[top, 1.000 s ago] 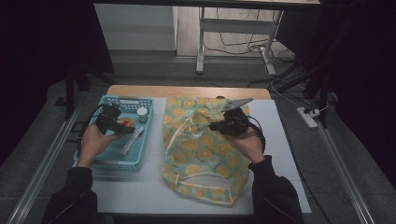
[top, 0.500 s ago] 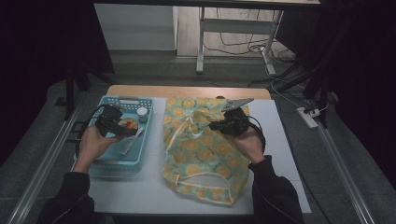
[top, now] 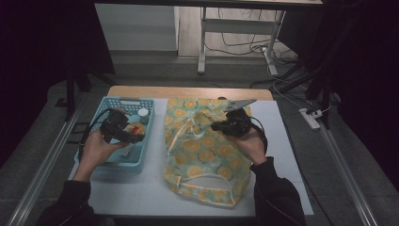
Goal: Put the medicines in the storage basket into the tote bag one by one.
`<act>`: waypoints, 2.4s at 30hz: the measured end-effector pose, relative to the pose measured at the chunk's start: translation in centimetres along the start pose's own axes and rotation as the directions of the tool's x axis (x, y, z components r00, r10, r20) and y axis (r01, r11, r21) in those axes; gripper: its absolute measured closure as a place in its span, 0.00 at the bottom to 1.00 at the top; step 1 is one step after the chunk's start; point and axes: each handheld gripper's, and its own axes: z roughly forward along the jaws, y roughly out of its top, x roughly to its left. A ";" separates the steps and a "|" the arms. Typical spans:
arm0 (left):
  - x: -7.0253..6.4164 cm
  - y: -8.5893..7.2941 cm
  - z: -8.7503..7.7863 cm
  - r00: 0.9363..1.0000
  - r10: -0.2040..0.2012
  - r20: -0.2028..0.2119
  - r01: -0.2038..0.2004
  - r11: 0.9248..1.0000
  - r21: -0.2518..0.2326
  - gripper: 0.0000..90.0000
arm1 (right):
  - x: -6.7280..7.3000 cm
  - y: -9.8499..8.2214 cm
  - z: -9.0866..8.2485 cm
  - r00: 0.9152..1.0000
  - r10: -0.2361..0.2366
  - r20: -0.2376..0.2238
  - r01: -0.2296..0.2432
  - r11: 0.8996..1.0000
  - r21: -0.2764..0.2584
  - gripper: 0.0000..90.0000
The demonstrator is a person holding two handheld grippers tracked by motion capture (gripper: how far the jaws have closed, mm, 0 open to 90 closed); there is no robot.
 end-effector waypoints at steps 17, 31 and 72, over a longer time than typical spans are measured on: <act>-3.7 0.7 -0.1 0.994 0.076 0.083 -0.074 0.997 -0.020 0.22 | 0.1 0.0 0.1 1.000 -0.003 -0.001 0.003 1.000 0.002 0.99; -7.2 1.8 0.2 0.979 0.159 0.131 -0.156 0.987 -0.034 0.22 | 0.0 0.0 0.1 1.000 -0.004 0.000 0.004 1.000 0.003 0.99; -15.1 6.9 7.6 0.908 0.325 0.266 -0.324 0.945 -0.048 0.22 | -0.2 -0.2 0.2 1.000 -0.002 0.007 0.002 1.000 -0.005 0.99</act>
